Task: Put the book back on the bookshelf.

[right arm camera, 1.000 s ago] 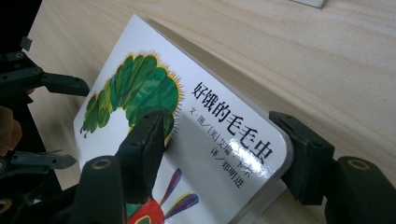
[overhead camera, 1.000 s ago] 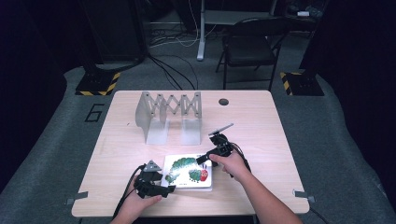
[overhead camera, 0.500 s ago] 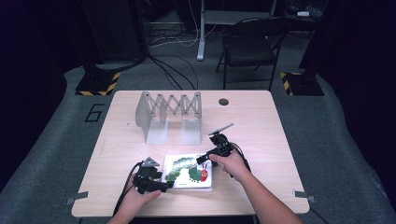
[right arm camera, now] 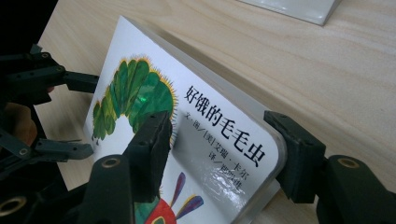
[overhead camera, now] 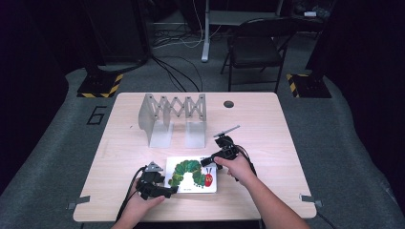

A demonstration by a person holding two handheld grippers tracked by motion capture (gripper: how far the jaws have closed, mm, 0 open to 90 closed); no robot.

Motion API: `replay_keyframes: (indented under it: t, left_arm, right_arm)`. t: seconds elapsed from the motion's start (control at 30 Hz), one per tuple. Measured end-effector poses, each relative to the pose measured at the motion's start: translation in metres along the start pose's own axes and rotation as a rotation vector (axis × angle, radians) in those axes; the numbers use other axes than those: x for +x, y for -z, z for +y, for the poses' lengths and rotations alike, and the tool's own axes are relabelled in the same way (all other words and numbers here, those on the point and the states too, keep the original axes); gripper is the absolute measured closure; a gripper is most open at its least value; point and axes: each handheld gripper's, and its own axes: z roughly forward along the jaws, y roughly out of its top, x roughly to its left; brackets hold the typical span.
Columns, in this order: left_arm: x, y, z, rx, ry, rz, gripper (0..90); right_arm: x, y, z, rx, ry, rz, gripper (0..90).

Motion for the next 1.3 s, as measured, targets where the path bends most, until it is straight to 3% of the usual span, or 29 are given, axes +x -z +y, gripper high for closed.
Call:
replay_keyframes:
  t: [0.7, 0.9, 1.2, 1.3]
  left_arm:
    - [-0.002, -0.001, -0.004, -0.013, -0.014, -0.009, 23.0]
    - [-0.003, -0.001, -0.005, -0.017, -0.017, -0.01, 25.9]
    - [-0.007, 0.0, -0.007, -0.025, -0.064, -0.017, 33.2]
    - [-0.008, 0.0, -0.008, -0.03, -0.053, -0.017, 33.6]
  right_arm:
    - [0.024, 0.018, 0.0, -0.035, 0.071, -0.011, 43.0]
    - [0.029, 0.022, -0.002, -0.05, 0.084, -0.004, 43.3]
    - [0.039, 0.028, -0.007, -0.066, 0.119, -0.024, 43.9]
    - [0.04, 0.029, -0.009, -0.074, 0.135, -0.029, 44.7]
